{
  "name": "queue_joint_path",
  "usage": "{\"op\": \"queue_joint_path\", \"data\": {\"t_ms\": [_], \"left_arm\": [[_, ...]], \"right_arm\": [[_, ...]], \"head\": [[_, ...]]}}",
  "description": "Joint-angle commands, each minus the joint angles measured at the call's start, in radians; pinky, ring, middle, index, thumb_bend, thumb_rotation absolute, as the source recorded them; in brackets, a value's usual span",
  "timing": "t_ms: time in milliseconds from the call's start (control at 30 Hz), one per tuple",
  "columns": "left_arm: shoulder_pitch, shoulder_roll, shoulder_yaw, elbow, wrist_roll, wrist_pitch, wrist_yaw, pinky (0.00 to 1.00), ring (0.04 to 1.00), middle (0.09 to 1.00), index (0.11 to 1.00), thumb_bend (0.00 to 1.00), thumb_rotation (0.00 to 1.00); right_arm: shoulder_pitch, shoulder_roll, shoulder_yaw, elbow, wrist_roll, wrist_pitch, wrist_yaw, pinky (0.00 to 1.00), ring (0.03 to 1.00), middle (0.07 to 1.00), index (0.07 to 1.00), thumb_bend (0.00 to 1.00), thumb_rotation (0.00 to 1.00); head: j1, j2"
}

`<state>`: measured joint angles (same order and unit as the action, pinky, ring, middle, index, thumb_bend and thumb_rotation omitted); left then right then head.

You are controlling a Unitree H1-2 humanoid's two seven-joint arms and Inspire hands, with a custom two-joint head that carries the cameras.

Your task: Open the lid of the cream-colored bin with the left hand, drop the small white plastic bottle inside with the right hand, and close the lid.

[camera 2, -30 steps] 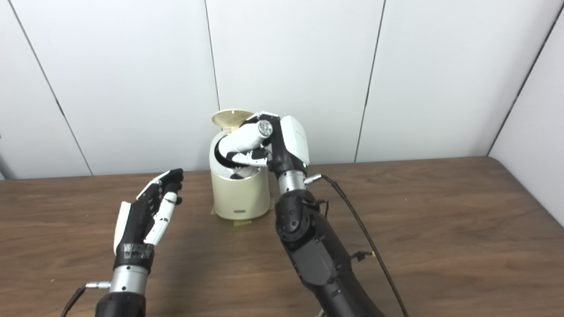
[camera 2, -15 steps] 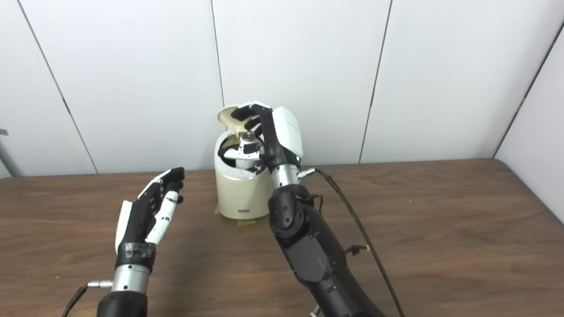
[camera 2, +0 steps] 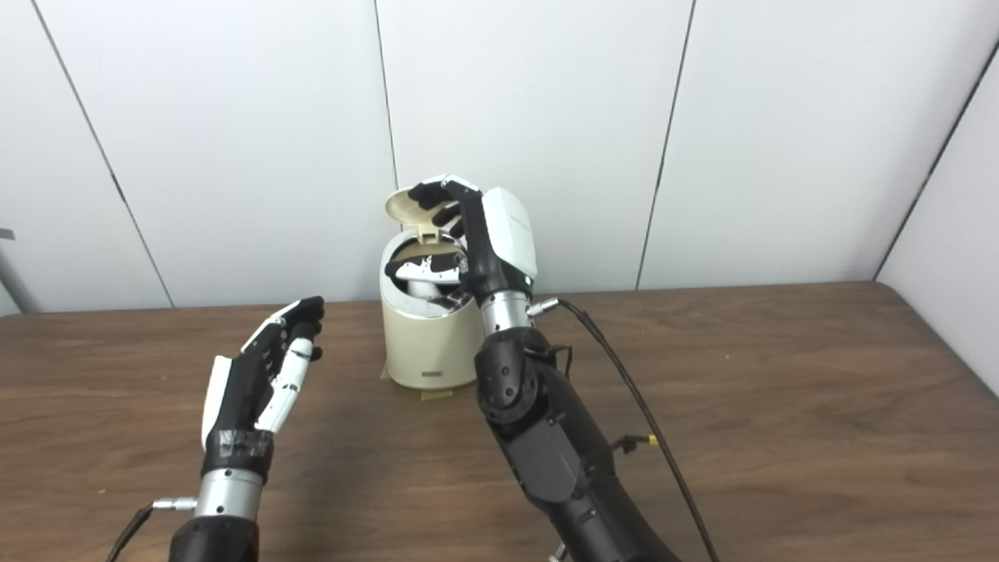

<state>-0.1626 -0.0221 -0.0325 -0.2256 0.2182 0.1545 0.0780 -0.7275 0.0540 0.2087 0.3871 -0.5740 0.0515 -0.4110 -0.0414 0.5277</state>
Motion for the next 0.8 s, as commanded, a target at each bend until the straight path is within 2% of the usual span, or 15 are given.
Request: {"op": "queue_joint_path", "data": {"t_ms": [0,67,133,167,233,267,300,333,467,567,667,733,767], "left_arm": [[-0.037,-0.003,0.001,-0.034,-0.004,-0.026,0.003,0.77,0.838,0.832,0.822,0.30,0.68],[-0.037,-0.005,0.001,-0.035,-0.009,-0.022,0.002,0.77,0.841,0.834,0.824,0.30,0.68],[-0.037,-0.004,-0.001,-0.032,-0.004,-0.029,0.004,0.76,0.833,0.831,0.820,0.30,0.67],[-0.038,-0.004,-0.002,-0.030,-0.004,-0.032,0.005,0.75,0.827,0.828,0.817,0.30,0.67],[-0.037,-0.006,0.002,-0.031,-0.008,-0.031,0.006,0.75,0.828,0.828,0.818,0.30,0.67],[-0.037,-0.006,0.003,-0.031,-0.009,-0.031,0.006,0.75,0.829,0.830,0.820,0.30,0.67],[-0.037,-0.006,0.004,-0.031,-0.012,-0.032,0.006,0.75,0.830,0.830,0.821,0.29,0.67],[-0.037,-0.003,0.004,-0.031,-0.008,-0.036,0.007,0.76,0.834,0.832,0.825,0.29,0.68],[-0.038,0.003,0.006,-0.028,-0.003,-0.044,0.008,0.76,0.835,0.831,0.824,0.30,0.70],[-0.037,0.004,0.009,-0.030,-0.001,-0.042,0.009,0.76,0.834,0.828,0.819,0.30,0.71],[-0.036,0.005,0.012,-0.036,-0.001,-0.037,0.008,0.76,0.833,0.828,0.818,0.30,0.70],[-0.037,0.007,0.016,-0.039,-0.004,-0.034,0.007,0.76,0.835,0.830,0.818,0.30,0.71],[-0.037,0.008,0.018,-0.041,-0.005,-0.031,0.007,0.76,0.834,0.829,0.814,0.30,0.71]], "right_arm": [[-0.038,-0.003,-0.014,-0.041,0.013,-0.049,-0.016,0.44,0.538,0.608,0.626,0.81,0.03],[-0.033,-0.002,-0.025,-0.044,0.043,-0.085,-0.013,0.42,0.519,0.590,0.605,0.80,0.07],[-0.016,0.007,-0.052,-0.045,0.107,-0.190,-0.034,0.39,0.492,0.558,0.569,0.78,0.11],[-0.010,0.010,-0.061,-0.044,0.125,-0.232,-0.046,0.36,0.452,0.517,0.518,0.62,0.13],[0.009,0.013,-0.080,-0.045,0.142,-0.313,-0.077,0.33,0.404,0.473,0.490,0.54,0.14],[0.015,0.014,-0.086,-0.045,0.146,-0.337,-0.084,0.30,0.371,0.480,0.480,0.53,0.06],[0.025,0.017,-0.095,-0.043,0.160,-0.369,-0.091,0.30,0.360,0.483,0.477,0.53,0.03],[0.042,0.017,-0.105,-0.047,0.174,-0.406,-0.099,0.31,0.389,0.485,0.474,0.53,0.02],[0.082,0.011,-0.123,-0.057,0.198,-0.505,-0.128,0.30,0.351,0.467,0.497,0.52,0.01],[0.126,0.010,-0.142,-0.113,0.237,-0.515,-0.116,0.35,0.403,0.461,0.503,0.52,0.01],[0.177,0.005,-0.161,-0.180,0.316,-0.506,-0.057,0.30,0.359,0.463,0.494,0.52,0.01],[0.216,-0.006,-0.165,-0.225,0.338,-0.475,-0.013,0.30,0.361,0.470,0.488,0.52,0.01],[0.238,-0.013,-0.167,-0.249,0.339,-0.454,0.007,0.34,0.399,0.475,0.490,0.52,0.01]], "head": [[0.000,0.000],[0.001,0.001],[0.000,0.001],[0.000,0.000],[0.001,0.001],[0.001,0.001],[0.000,0.001],[-0.001,0.001],[-0.002,0.001],[-0.001,0.002],[-0.002,0.002],[0.000,0.003],[0.001,0.003]]}}
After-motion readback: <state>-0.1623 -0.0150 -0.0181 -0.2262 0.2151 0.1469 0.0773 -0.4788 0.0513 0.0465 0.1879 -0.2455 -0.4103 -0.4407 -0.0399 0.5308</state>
